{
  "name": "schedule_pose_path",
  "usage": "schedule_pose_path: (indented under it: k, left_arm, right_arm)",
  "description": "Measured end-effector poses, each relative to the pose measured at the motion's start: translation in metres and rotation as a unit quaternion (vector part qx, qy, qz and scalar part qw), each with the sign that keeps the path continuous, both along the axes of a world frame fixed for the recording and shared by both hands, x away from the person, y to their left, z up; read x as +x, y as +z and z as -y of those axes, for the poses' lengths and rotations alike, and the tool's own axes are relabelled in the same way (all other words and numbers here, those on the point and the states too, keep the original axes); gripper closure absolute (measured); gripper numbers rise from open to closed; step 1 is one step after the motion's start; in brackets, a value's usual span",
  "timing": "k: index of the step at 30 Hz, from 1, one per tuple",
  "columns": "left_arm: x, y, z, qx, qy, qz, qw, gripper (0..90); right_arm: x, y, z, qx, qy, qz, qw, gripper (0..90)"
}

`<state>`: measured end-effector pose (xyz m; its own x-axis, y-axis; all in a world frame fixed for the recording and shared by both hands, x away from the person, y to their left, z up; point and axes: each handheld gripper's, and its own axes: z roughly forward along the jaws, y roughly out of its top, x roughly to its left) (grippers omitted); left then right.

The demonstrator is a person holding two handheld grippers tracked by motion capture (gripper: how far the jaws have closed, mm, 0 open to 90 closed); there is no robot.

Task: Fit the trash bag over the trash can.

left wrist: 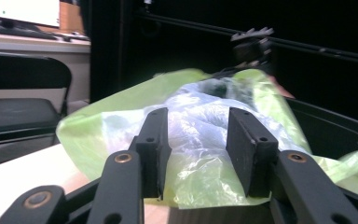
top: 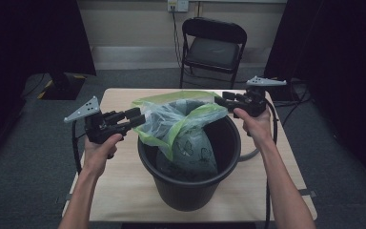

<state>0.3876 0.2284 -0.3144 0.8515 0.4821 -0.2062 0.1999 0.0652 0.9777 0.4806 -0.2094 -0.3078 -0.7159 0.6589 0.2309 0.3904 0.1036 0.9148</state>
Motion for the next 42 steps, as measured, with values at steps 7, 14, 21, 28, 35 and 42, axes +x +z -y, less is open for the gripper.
schedule_pose_path:
  k: [7, 14, 21, 28, 35, 42]
  left_arm:
    - [-0.015, 0.004, -0.001, 0.021, -0.035, 0.014, 0.9991, 57.1]
    - [-0.022, 0.012, -0.003, 0.021, -0.040, 0.029, 0.9985, 52.7]
    - [-0.008, 0.020, 0.001, 0.015, -0.015, 0.028, 0.9994, 53.6]
    - [-0.001, 0.004, 0.011, 0.025, -0.024, 0.005, 0.9994, 53.5]
    - [-0.022, 0.003, 0.005, 0.019, -0.038, 0.008, 0.9991, 53.5]
    - [-0.032, 0.024, 0.003, 0.022, -0.041, 0.037, 0.9982, 53.4]
  right_arm:
    - [0.002, -0.019, -0.005, 0.005, 0.009, -0.012, 0.9999, 46.7]
    - [-0.009, 0.019, -0.001, 0.033, -0.003, 0.047, 0.9983, 40.0]
    - [-0.012, 0.030, -0.004, 0.041, 0.010, 0.051, 0.9978, 36.5]
    - [-0.016, 0.031, -0.008, 0.037, 0.028, 0.055, 0.9974, 30.8]
    - [-0.030, 0.041, -0.001, 0.052, 0.031, 0.069, 0.9958, 33.7]
    - [-0.035, 0.040, -0.016, 0.026, 0.090, 0.050, 0.9944, 40.1]
